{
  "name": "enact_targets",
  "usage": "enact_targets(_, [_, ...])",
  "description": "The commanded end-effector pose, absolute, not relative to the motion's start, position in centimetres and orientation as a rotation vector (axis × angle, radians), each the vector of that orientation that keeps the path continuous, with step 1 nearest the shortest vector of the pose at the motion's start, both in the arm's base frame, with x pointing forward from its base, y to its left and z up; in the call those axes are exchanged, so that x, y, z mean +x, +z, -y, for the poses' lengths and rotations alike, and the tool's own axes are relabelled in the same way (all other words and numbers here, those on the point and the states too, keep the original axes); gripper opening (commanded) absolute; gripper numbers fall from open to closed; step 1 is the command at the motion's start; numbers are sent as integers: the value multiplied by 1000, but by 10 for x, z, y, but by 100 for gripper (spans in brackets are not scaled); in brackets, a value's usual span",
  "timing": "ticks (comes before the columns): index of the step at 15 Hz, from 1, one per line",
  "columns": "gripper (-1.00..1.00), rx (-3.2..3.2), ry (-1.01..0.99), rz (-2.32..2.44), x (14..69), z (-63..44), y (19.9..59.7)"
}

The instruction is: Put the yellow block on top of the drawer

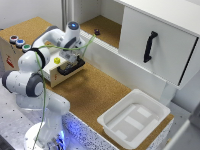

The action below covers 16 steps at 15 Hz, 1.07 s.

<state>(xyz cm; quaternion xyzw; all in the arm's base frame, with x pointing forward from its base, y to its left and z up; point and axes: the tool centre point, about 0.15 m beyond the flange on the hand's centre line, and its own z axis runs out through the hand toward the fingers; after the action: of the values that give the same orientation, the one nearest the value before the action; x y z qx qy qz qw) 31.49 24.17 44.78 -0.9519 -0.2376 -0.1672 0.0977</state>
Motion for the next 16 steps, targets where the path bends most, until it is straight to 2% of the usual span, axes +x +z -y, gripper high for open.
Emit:
enact_targets(1, [100,-2845,-269,1253,301,-312,432])
enact_targets(4, [100,-2588,-124,1707,286,-337,420])
enact_targets(8, [100,-2472,-38,2053,307,-349,395])
enact_targets(16, [100,-2260,47,2341,346,-337,334])
